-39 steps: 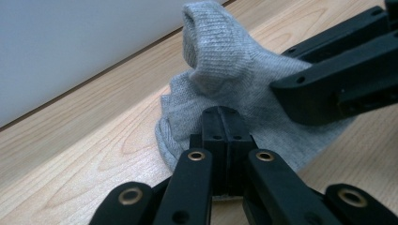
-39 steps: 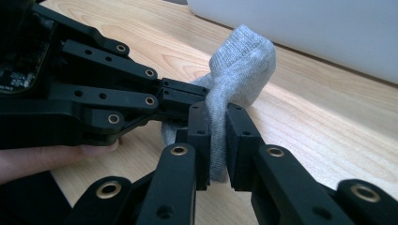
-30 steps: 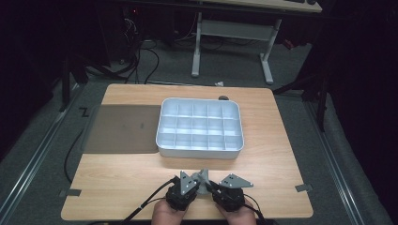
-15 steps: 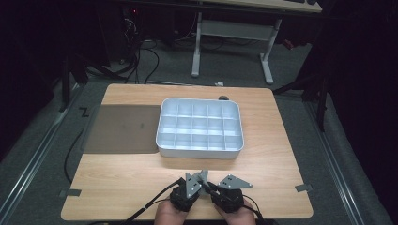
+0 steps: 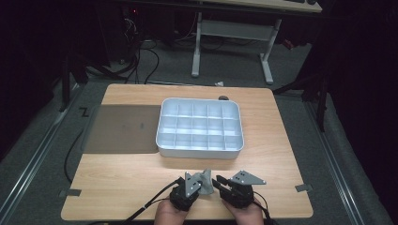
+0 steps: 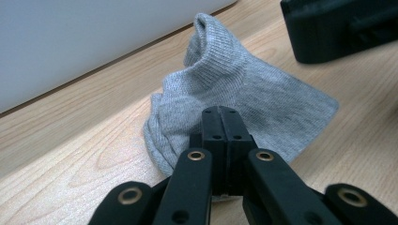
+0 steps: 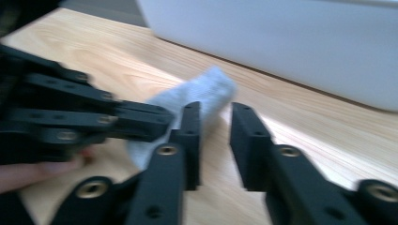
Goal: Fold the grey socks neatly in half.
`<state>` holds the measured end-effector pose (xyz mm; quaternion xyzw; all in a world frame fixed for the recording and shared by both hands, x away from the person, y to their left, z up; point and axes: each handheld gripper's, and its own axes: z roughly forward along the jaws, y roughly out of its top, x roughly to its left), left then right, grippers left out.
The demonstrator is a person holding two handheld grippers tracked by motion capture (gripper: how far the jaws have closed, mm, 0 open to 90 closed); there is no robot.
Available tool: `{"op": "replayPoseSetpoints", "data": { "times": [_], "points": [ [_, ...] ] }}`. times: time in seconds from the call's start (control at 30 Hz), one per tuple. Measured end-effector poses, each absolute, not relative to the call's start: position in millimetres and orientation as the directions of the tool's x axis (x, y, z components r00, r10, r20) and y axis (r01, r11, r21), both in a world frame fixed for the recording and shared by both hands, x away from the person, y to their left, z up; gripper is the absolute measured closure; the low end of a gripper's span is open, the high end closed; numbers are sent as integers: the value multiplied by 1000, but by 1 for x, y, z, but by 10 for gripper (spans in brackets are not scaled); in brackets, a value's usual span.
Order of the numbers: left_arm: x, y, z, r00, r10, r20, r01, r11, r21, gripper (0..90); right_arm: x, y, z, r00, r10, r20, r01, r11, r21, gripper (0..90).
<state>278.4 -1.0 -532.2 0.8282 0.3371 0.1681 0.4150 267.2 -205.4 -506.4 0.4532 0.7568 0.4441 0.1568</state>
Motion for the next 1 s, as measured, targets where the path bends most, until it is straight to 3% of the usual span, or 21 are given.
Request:
{"op": "replayPoseSetpoints", "data": {
  "times": [0.13, 0.33, 0.53, 0.67, 0.83, 1.0],
  "points": [
    [279, -1, -532, 717, 697, -5, 421, -428, 800, 900, 273, -205, -517, -508, 851, 133, 582, 225, 781, 891],
    [278, -1, -532, 715, 699, -4, 420, -426, 801, 900, 276, -190, -528, -535, 836, 120, 601, 277, 749, 900],
    [278, 0, -532, 712, 702, -6, 425, -424, 800, 900, 266, -170, -519, -583, 806, 97, 538, 294, 790, 900],
    [278, 0, -531, 712, 702, -8, 426, -424, 799, 899, 267, -173, -521, -575, 811, 110, 548, 282, 788, 897],
    [276, 15, -524, 689, 711, -138, 459, -281, 843, 839, 270, -179, -523, -553, 824, 119, 561, 263, 785, 876],
    [272, 39, -513, 661, 735, -150, 430, -208, 878, 811, 270, -179, -523, -558, 823, 108, 557, 274, 784, 875]
  ]
}}
